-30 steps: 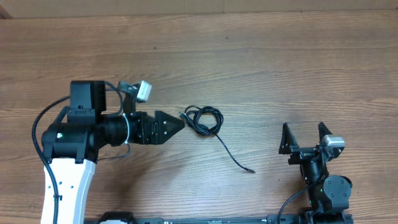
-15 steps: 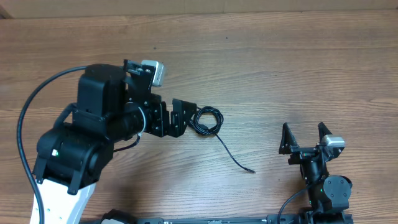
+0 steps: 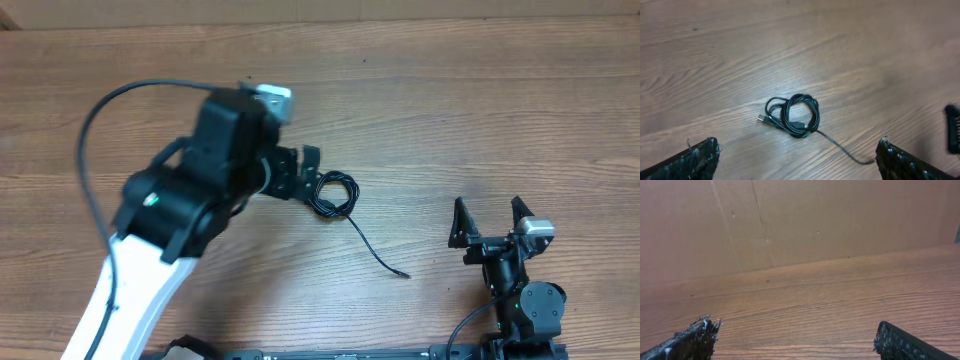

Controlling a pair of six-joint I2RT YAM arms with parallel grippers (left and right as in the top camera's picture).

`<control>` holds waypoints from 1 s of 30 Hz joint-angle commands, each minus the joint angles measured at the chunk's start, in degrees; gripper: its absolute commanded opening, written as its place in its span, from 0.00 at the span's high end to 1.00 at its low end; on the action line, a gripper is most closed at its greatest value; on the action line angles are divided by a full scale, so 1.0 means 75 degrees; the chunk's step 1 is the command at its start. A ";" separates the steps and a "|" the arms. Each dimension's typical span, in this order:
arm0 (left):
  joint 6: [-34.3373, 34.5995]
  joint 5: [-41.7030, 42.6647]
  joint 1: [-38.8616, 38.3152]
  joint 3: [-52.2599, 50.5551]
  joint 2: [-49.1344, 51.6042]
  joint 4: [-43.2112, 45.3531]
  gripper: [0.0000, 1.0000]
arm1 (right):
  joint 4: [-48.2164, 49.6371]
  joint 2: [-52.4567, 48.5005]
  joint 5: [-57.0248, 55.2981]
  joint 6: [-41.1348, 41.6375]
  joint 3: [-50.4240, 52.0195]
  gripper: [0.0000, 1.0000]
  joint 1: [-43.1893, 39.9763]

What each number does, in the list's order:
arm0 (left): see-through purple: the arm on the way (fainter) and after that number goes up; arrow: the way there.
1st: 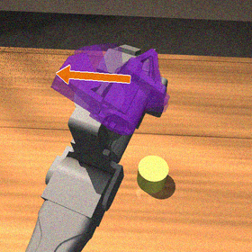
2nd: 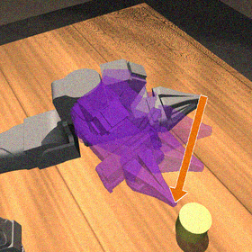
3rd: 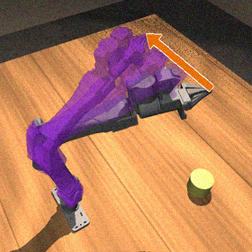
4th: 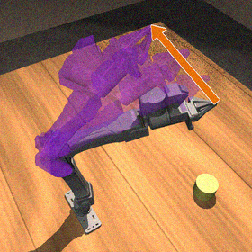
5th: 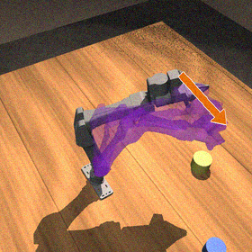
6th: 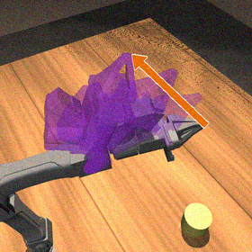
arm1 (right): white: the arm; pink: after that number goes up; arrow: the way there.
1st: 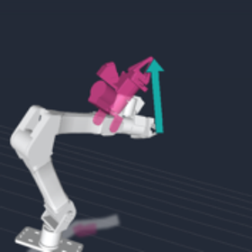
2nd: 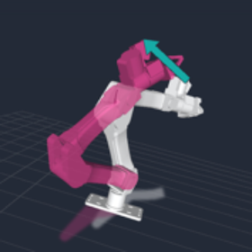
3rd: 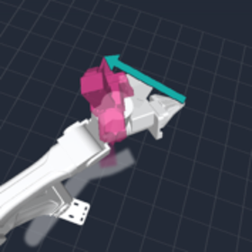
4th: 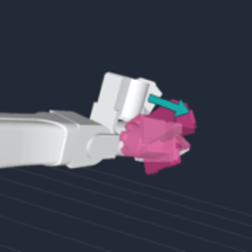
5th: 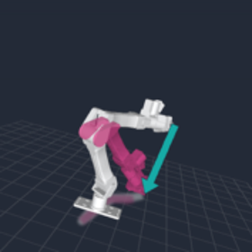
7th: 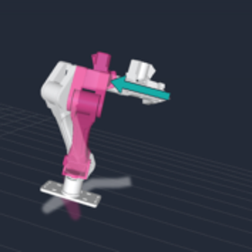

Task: Untangle cables
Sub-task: 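Lower the left gripper over the cable coil and close on it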

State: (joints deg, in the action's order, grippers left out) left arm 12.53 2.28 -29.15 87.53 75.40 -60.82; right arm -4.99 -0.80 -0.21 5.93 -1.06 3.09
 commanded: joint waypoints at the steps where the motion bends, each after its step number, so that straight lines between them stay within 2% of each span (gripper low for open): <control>1: -0.0950 -0.0166 -0.0277 0.0175 0.0493 0.0047 0.00 | 0.0038 0.0085 0.0044 -0.0058 0.0082 0.00 0.0023; 4: -0.1335 -0.0169 -0.0434 0.0175 0.1005 0.0102 0.00 | 0.0038 0.0085 0.0044 -0.0058 0.0082 0.00 0.0023; 11: -0.1373 -0.0335 -0.0469 0.0175 0.2168 0.0312 0.00 | 0.0038 0.0085 0.0047 -0.0055 0.0082 0.00 0.0020; 20: -0.2282 -0.1740 -0.0469 0.0175 0.3453 0.0635 0.00 | 0.0038 0.0085 0.0047 -0.0058 0.0082 0.00 0.0023; 22: -0.2567 -0.1690 -0.0478 0.0175 0.3765 0.0627 0.03 | 0.0038 0.0085 0.0044 -0.0058 0.0082 0.00 0.0023; 24: -0.3040 -0.1559 -0.0522 0.0172 0.4030 0.0629 0.18 | 0.0038 0.0085 0.0044 -0.0055 0.0082 0.00 0.0023; 25: -0.3264 -0.1486 -0.0542 0.0172 0.4167 0.0632 0.20 | 0.0038 0.0085 0.0044 -0.0058 0.0082 0.00 0.0020; 30: -0.3774 -0.1469 -0.0618 0.0166 0.4881 0.0758 0.21 | 0.0038 0.0085 0.0044 -0.0058 0.0082 0.00 0.0023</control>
State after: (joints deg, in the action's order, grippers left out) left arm -11.00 -8.43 -33.06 87.55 109.23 -55.51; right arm -4.97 -0.80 -0.19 5.93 -1.06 3.09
